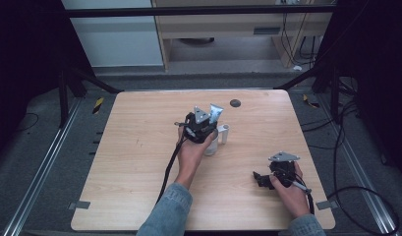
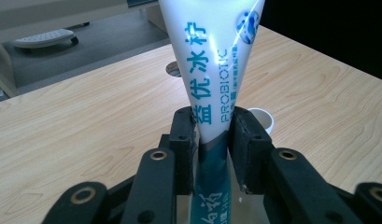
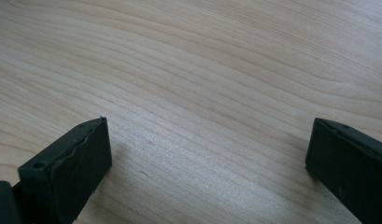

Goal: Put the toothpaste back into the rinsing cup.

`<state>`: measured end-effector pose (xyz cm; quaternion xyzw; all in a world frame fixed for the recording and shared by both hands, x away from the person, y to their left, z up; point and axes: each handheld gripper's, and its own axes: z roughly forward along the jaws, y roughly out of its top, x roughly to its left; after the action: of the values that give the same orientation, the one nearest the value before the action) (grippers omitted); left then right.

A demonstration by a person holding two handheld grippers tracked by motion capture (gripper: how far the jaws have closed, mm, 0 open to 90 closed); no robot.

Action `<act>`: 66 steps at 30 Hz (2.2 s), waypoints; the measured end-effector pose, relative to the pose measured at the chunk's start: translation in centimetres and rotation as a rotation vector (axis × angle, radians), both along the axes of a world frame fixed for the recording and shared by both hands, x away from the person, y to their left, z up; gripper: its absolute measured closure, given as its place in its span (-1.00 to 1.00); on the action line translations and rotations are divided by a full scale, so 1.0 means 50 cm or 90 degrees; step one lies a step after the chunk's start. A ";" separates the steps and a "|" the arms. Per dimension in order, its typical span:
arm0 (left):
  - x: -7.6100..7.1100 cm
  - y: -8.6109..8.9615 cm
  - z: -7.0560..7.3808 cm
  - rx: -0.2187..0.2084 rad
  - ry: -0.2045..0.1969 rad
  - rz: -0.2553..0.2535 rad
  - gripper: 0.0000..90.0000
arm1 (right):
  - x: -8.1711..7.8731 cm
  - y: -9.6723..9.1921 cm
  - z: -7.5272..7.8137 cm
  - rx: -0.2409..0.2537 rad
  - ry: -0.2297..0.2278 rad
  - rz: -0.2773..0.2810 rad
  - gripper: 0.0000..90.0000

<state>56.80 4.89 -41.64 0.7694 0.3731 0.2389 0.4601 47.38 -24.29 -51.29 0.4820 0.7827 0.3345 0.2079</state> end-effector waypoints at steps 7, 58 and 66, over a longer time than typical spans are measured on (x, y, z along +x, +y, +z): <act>0.001 0.002 0.001 0.003 0.000 0.003 0.51 | 0.000 0.000 0.000 0.000 0.000 0.000 -0.99; -0.027 0.006 0.021 0.053 -0.017 -0.001 -0.20 | 0.000 0.000 0.000 0.000 0.000 0.000 -0.99; -0.029 0.003 0.025 0.062 -0.019 -0.009 -0.33 | 0.000 0.000 0.000 0.000 0.000 0.000 -0.99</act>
<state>55.34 5.06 -40.39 0.7897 0.3488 0.2649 0.4295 47.38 -24.29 -51.29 0.4820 0.7827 0.3343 0.2079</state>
